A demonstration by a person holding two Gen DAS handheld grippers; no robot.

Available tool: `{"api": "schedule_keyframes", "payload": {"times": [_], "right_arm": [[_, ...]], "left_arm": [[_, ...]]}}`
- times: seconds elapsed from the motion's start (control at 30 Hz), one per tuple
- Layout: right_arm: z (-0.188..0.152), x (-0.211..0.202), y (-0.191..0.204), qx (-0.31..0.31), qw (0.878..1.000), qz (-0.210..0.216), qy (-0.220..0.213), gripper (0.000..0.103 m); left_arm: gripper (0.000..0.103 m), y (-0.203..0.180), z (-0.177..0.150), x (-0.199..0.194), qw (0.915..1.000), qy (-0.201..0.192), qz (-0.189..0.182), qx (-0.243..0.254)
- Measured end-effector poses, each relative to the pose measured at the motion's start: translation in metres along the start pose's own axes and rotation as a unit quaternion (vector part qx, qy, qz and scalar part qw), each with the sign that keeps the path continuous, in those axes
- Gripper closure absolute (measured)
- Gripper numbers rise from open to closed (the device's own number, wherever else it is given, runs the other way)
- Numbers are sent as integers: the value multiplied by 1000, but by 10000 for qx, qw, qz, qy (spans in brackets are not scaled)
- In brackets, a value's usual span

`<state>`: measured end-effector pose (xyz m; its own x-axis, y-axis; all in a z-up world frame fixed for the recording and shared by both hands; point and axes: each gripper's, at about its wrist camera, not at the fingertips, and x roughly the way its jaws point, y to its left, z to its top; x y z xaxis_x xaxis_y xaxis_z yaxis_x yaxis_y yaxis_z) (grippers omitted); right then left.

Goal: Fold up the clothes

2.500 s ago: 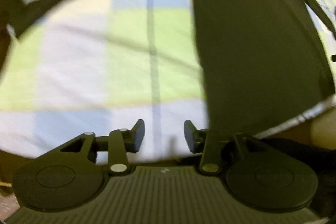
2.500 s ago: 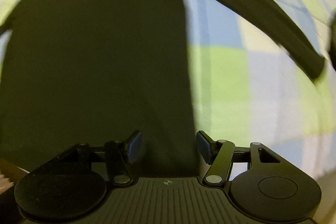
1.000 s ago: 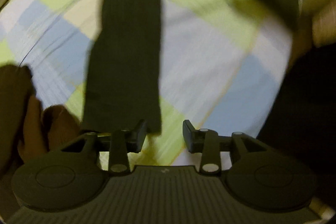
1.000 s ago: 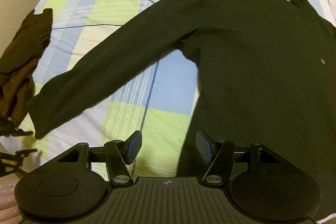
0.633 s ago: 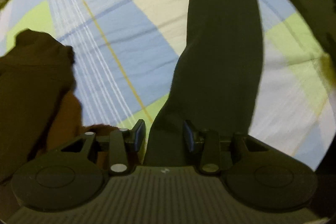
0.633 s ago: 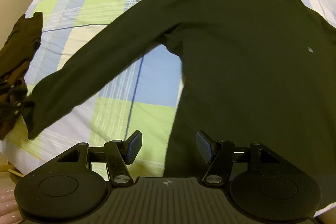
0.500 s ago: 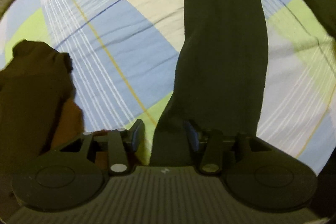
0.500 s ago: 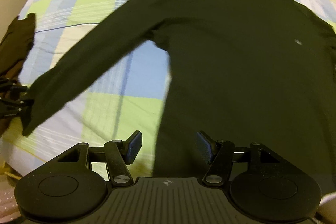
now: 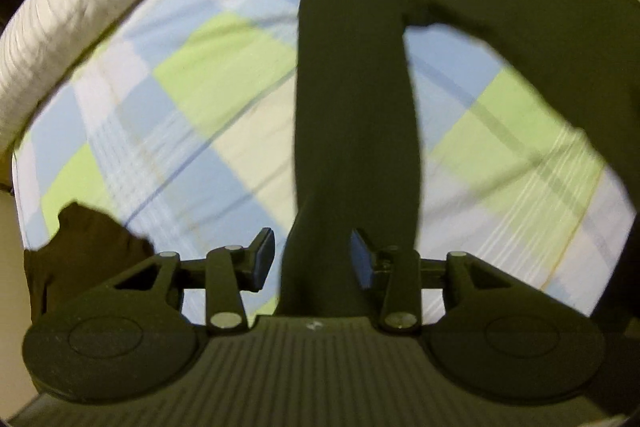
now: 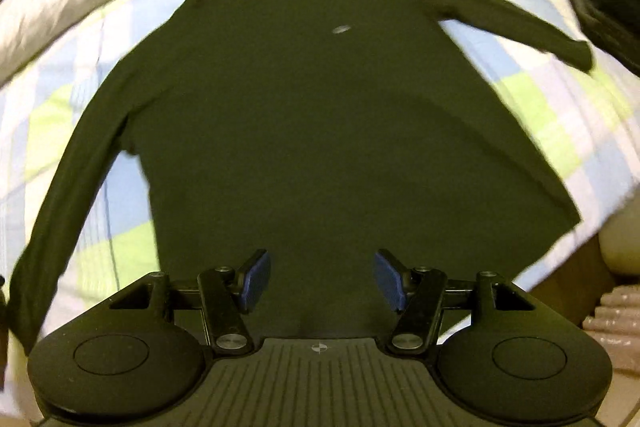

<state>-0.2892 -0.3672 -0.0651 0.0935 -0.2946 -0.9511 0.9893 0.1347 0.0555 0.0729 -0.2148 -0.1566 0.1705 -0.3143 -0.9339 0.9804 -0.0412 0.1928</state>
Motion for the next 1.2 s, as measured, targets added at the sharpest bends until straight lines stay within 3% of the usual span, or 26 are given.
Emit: {"api": "schedule_keyframes", "payload": {"times": [0.17,0.27,0.37,0.63,1.0,1.03,1.1,1.2], "right_arm": [[7,-17,-53,321,9990,59,-311,42],[15,-23,-87,520,9978,119,-400,42],[26,-32,-119,614,9965,98,-560,16],[23,-27,-157,225,9994,37,-275,15],[12,-24,-155,-373,9989,-174,-244,15],[12,-25,-155,-395,9986,-212,-270,13],[13,-25,-154,-411,9983,-268,-324,0],[13,-26,-153,-461,9980,-252,-342,0]], "left_arm": [[53,-47,41,-31,9996,-292,34,4],[48,-79,63,-51,9984,-486,37,-300],[37,-111,83,-71,9957,-651,12,-666],[14,-152,119,-89,9866,-619,-104,-1505],[13,-165,136,-93,9821,-637,-19,-1770],[13,-166,137,-93,9825,-635,-18,-1751],[13,-167,139,-95,9833,-651,4,-1699],[13,-167,138,-98,9835,-688,63,-1673]]}}
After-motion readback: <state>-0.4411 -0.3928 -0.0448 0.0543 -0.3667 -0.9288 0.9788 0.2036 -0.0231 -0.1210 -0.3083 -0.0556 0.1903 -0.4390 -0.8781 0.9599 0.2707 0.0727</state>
